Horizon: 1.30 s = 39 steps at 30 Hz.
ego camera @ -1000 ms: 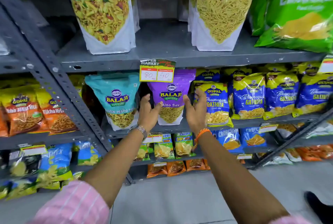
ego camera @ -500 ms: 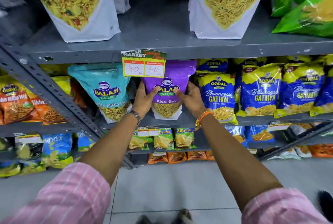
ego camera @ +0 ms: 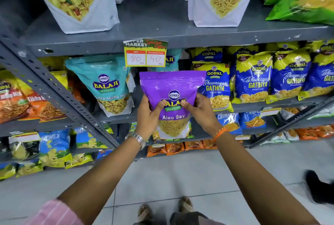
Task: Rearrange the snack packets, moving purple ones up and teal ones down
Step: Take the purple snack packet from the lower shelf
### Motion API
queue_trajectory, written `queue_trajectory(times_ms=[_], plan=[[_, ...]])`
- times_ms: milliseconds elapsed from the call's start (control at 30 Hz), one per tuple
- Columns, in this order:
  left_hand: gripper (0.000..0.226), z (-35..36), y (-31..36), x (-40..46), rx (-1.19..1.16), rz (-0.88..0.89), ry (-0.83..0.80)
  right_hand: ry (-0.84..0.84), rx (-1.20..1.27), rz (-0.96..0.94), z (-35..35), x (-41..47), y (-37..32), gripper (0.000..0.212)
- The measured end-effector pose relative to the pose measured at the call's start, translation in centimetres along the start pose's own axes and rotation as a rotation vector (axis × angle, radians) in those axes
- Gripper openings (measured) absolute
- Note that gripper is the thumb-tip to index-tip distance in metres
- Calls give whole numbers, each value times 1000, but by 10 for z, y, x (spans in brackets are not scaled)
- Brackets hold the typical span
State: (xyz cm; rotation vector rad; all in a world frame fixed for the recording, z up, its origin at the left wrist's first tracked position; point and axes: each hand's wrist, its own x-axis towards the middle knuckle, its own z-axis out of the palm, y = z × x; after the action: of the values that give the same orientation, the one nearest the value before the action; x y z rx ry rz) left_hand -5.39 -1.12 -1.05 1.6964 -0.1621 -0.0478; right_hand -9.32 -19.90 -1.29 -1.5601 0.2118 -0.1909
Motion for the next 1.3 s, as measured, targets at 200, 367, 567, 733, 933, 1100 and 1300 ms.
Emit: queue_trajectory(times_ms=[200, 367, 567, 733, 933, 1100, 1300], plan=[[54, -20, 14, -48, -5, 23, 20, -22, 10, 39, 9, -51, -31, 16], [56, -46, 65, -58, -2, 153, 63, -36, 26, -20, 22, -71, -93, 16], [45, -72, 159, -37, 45, 348, 107, -23, 11, -242, 33, -69, -186, 16], [46, -84, 239, -3, 26, 534, 185, -47, 90, -401, 42, -42, -265, 22], [44, -82, 298, 52, 211, 654, 375, 25, 212, -502, 57, 15, -320, 16], [44, -80, 320, 89, 211, 641, 405, 51, 247, -532, 62, 48, -347, 15], [52, -70, 332, 110, 274, 691, 448, 125, 193, -557, 66, 83, -356, 17]])
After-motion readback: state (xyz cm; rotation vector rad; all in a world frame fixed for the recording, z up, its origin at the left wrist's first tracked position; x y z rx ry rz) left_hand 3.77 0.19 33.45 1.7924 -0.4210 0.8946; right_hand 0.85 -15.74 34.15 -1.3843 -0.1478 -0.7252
